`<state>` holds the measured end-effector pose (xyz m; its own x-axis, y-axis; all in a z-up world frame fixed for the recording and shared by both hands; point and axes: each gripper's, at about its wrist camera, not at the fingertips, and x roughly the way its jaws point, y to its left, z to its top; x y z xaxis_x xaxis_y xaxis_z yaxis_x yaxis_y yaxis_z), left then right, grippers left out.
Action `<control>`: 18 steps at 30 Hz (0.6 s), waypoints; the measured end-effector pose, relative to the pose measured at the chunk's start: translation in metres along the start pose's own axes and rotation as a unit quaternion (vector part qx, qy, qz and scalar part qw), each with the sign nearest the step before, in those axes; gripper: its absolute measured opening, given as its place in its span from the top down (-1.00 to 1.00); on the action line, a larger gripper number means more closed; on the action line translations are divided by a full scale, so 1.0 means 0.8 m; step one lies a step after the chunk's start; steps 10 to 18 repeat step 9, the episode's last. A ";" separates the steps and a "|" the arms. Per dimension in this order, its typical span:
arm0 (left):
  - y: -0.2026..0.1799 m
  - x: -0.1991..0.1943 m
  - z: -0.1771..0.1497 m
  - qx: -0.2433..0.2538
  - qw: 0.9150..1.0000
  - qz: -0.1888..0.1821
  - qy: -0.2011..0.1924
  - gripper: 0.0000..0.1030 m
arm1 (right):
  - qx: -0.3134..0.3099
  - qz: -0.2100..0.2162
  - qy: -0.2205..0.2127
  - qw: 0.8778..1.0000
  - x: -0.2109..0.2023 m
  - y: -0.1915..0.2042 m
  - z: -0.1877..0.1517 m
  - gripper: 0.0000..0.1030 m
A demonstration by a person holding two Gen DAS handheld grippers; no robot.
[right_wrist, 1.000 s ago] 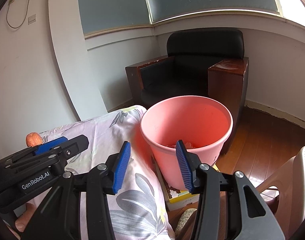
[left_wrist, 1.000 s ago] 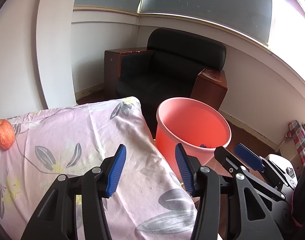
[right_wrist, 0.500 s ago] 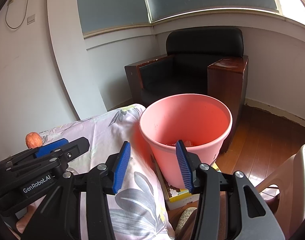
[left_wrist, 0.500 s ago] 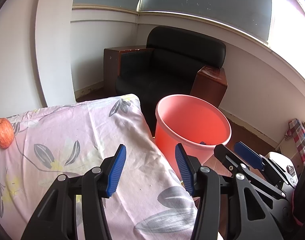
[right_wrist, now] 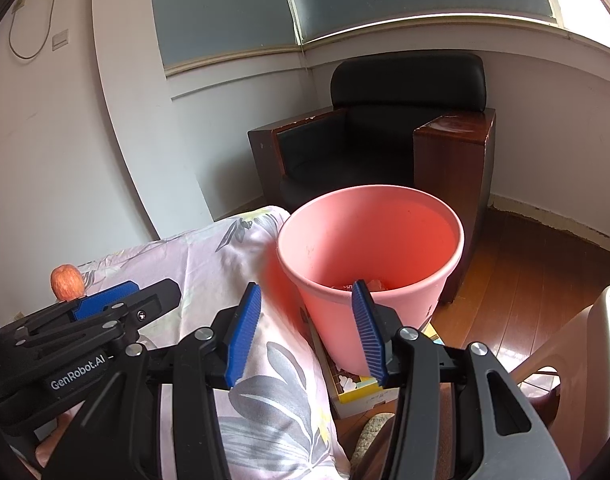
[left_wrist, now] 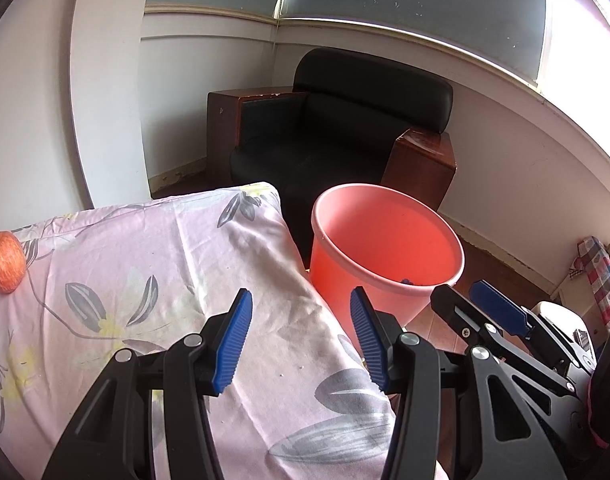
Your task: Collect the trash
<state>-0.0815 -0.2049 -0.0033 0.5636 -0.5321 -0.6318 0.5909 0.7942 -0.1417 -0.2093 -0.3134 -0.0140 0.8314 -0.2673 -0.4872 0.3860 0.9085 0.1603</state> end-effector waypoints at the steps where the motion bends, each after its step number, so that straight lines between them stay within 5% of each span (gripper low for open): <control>1: 0.000 0.001 0.000 0.000 1.000 0.002 0.003 0.02 | 0.000 0.000 0.000 1.000 0.001 0.000 0.000 0.07; 18: 0.008 0.005 -0.001 -0.011 1.000 0.006 0.010 0.02 | -0.002 0.001 0.003 1.000 0.002 0.002 -0.002 0.07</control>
